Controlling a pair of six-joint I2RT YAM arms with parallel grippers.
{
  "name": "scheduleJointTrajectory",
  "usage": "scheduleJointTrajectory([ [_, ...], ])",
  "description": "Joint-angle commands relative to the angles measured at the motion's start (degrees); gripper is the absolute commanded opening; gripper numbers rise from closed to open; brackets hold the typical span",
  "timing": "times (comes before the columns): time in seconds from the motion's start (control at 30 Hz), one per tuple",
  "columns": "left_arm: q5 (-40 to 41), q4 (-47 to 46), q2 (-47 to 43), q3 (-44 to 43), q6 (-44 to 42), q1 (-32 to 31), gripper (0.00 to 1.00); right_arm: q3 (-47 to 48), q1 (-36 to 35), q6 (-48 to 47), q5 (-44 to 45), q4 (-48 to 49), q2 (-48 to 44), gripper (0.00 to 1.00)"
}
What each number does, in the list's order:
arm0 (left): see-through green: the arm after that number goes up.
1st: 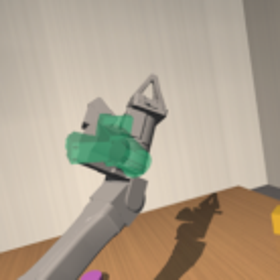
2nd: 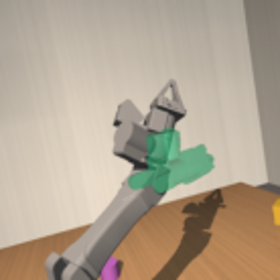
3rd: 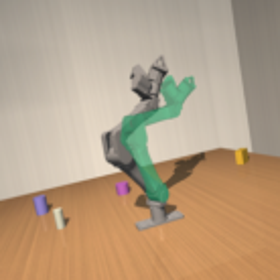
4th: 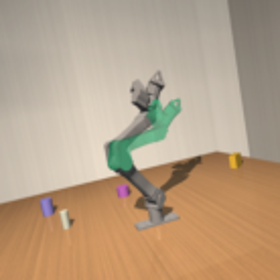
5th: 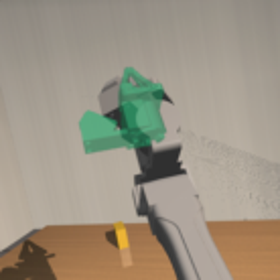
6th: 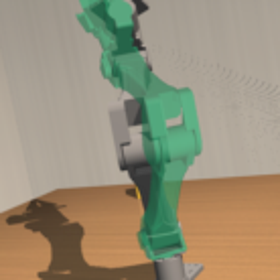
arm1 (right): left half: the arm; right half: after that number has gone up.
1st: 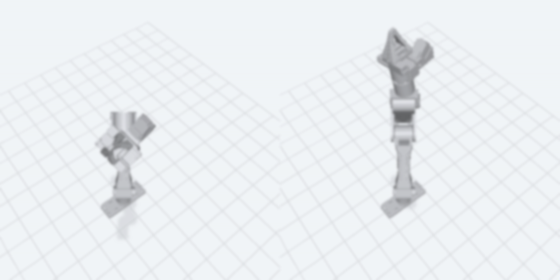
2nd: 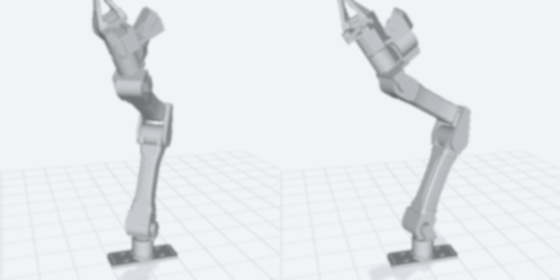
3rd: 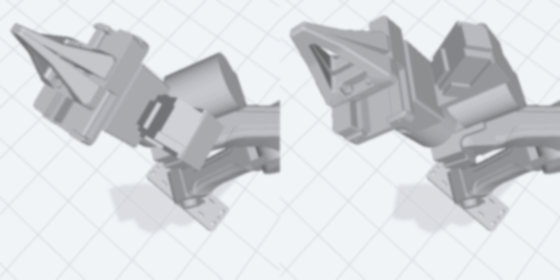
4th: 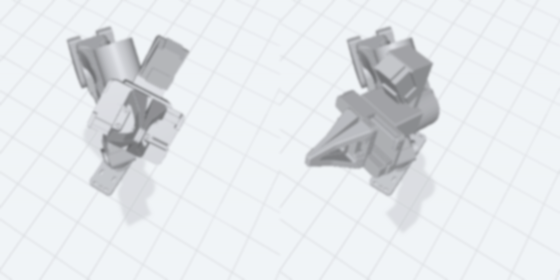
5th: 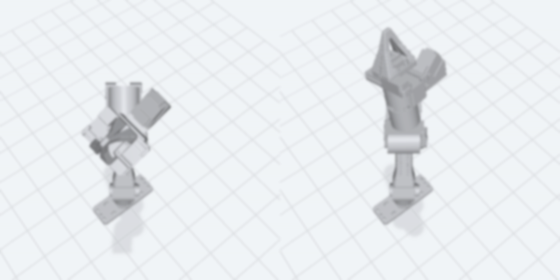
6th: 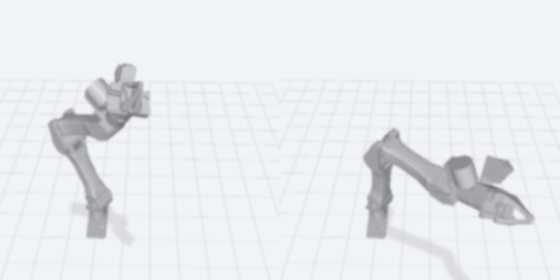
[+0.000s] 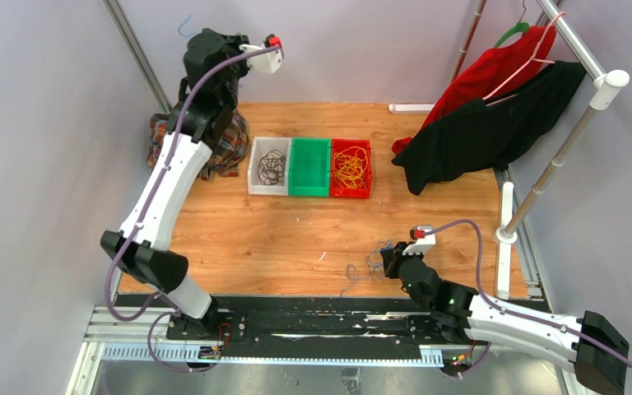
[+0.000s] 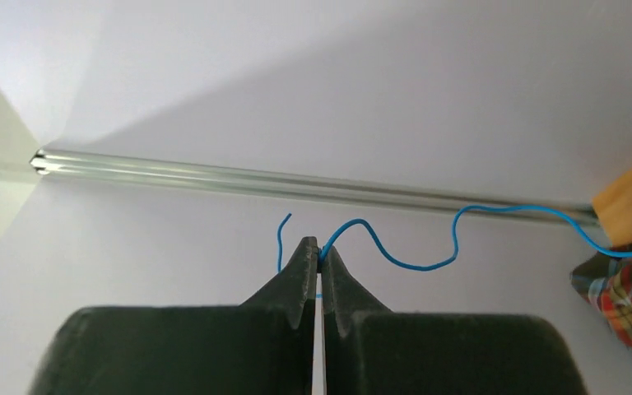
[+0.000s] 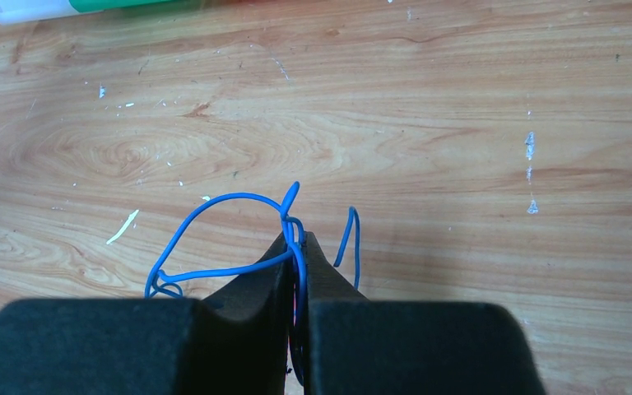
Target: Untangle the cables
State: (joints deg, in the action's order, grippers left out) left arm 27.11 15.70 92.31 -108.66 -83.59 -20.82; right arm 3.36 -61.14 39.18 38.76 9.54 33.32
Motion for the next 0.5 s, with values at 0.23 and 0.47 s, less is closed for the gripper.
scheduleJointTrajectory([
  [0.23, -10.28, -5.69, -12.56, 16.55, 12.79, -9.73, 0.00, 0.46, 0.76, 0.36, 0.87, 0.25, 0.42, 0.02],
  [0.47, -13.34, 4.70, -10.07, 13.51, 23.26, -13.82, 0.00, 0.29, 0.81, 0.54, 1.55, -0.73, -1.08, 0.02],
])
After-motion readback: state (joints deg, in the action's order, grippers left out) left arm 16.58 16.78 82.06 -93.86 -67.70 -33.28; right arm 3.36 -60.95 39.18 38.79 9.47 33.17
